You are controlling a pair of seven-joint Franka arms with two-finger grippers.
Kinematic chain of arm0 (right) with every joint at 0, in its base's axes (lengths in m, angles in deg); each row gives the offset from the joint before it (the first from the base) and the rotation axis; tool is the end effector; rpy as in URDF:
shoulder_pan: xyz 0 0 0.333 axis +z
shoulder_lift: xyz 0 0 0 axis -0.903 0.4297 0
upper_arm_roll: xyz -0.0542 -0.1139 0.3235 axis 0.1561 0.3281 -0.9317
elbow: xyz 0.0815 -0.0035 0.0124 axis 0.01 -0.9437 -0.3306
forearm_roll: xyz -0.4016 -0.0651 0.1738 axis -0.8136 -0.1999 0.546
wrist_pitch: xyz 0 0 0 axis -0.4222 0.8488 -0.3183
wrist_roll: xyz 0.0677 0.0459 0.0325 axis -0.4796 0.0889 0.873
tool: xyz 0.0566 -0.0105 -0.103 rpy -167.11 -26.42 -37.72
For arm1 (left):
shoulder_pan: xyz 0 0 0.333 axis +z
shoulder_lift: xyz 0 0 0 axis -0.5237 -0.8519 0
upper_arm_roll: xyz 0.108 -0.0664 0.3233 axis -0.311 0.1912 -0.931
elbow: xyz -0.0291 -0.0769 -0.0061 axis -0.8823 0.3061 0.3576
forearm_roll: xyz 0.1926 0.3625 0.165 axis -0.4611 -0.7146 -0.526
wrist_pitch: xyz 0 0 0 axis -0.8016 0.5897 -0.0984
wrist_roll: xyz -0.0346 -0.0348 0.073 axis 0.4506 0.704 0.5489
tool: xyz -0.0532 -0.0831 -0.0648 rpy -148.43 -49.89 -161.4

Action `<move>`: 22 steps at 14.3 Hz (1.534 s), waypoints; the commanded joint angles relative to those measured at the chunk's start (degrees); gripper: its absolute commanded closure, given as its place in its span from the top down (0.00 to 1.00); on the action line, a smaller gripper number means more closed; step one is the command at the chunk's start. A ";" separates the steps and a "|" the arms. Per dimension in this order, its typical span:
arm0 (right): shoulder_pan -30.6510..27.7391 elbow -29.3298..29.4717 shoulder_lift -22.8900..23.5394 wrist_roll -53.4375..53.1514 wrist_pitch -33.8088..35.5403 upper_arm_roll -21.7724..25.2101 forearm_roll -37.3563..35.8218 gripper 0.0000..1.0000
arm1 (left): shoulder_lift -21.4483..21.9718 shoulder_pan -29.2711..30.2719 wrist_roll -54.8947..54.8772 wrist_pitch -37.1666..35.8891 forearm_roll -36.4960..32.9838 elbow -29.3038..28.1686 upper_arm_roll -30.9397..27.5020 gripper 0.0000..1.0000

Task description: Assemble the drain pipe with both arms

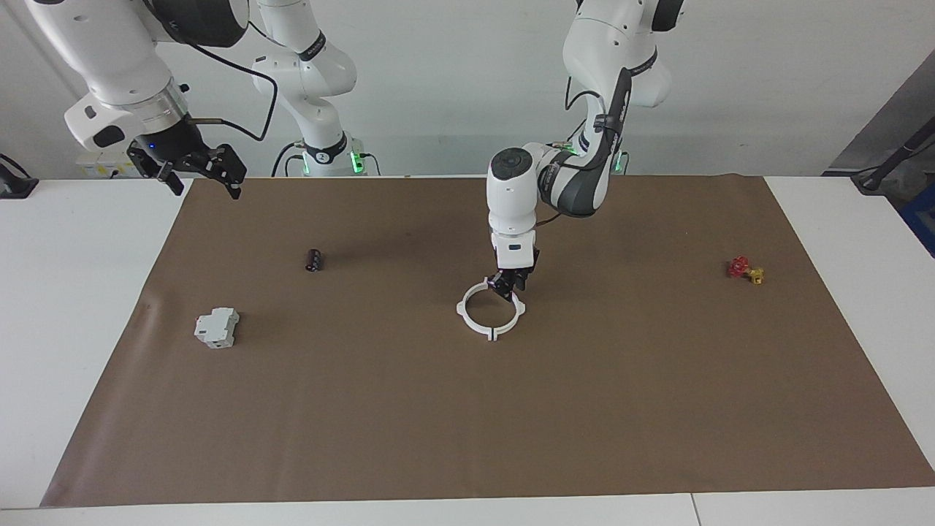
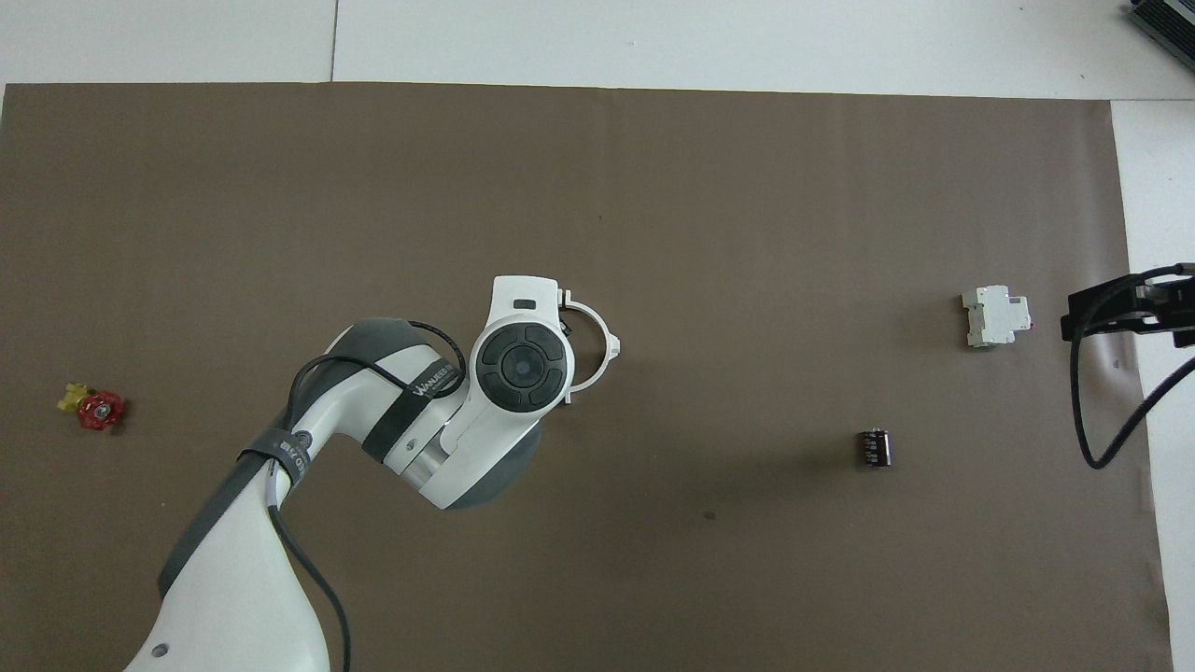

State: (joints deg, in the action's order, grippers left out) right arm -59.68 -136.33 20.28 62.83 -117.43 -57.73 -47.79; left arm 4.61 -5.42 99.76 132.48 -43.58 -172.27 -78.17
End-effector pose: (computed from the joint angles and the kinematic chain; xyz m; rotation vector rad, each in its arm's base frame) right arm 0.5887 -0.0354 0.6411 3.1005 -0.1378 -0.1170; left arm 0.5314 -0.3952 0.3190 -2.9172 -0.9975 -0.2425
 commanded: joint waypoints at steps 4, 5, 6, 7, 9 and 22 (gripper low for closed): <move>-0.56 -1.33 -1.35 1.56 0.38 -0.49 -0.33 1.00 | 8.89 4.82 -14.36 -11.80 -0.85 -0.11 0.05 0.80; -0.56 -1.33 -1.35 1.56 0.38 -0.49 -0.33 1.00 | 10.20 7.36 -20.95 -12.78 -0.33 -0.10 0.05 0.95; -0.56 -1.33 -1.35 1.56 0.38 -0.49 -0.33 1.00 | 11.44 9.91 -25.54 -13.49 0.38 -0.02 0.13 1.00; -0.56 -1.33 -1.35 1.65 0.38 -0.49 -0.33 1.00 | 12.40 11.85 -28.20 -13.67 1.34 0.07 0.05 1.00; -0.56 -1.33 -1.35 1.56 0.38 -0.49 -0.33 1.00 | 13.73 15.45 -35.13 -15.07 1.35 0.25 0.05 1.00; -0.56 -1.33 -1.35 1.65 0.38 -0.49 -0.33 1.00 | 24.01 38.30 -78.90 -25.26 3.81 0.51 -3.01 1.00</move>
State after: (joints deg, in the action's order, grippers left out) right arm -59.68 -136.33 20.27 62.83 -117.43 -57.73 -47.79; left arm 26.93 30.48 25.86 109.44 -40.59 -171.55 -80.12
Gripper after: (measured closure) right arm 0.000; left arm 0.000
